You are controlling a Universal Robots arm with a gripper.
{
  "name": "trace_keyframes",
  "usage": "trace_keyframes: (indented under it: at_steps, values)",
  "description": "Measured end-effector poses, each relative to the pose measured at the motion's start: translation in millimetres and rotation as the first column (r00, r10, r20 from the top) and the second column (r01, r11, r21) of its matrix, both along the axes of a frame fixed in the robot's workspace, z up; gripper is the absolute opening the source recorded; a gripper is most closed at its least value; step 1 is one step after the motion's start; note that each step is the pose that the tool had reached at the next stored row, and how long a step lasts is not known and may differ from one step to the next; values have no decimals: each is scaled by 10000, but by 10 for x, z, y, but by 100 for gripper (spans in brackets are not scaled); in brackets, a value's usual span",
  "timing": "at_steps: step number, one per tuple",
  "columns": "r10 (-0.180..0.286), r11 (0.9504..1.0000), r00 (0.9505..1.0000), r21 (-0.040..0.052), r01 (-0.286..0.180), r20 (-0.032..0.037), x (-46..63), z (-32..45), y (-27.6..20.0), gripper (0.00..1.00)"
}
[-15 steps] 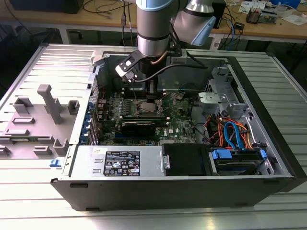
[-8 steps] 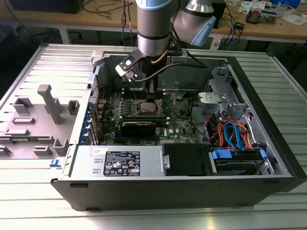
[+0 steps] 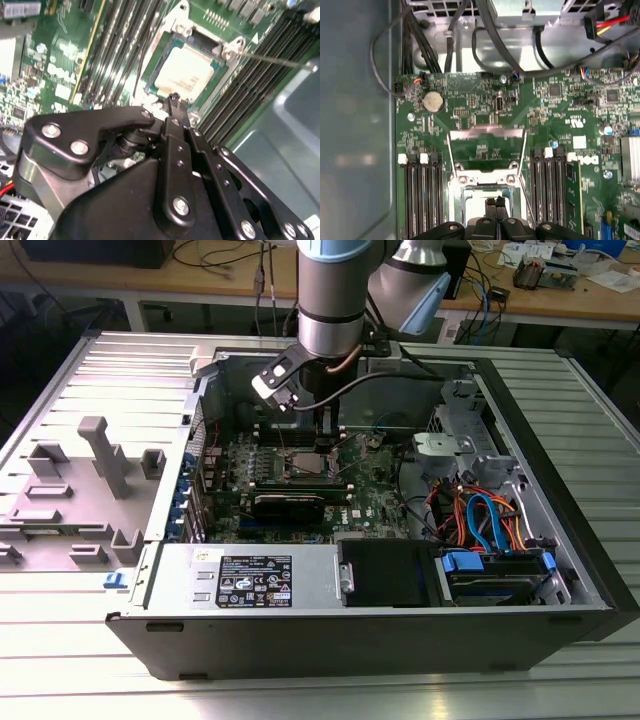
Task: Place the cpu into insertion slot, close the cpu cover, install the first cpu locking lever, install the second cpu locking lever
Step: 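Close the cpu cover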
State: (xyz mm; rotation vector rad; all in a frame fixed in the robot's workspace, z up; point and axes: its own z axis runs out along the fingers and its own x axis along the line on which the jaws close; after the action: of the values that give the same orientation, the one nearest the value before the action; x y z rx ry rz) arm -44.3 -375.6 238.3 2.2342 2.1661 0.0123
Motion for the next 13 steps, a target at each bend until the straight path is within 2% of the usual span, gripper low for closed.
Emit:
trace_keyframes:
  at_steps: [2, 3, 5, 13]
  values:
    - [12, 10000, 10000, 1, -12, 1, 1, 43, 1, 11]
    - [39, 10000, 10000, 1, -39, 1, 3, 112, 0, 11]
    - [63, 10000, 10000, 2, -63, 1, 5, 174, 1, 11]
    - [85, 10000, 10000, 1, -85, 1, 7, 182, 0, 11]
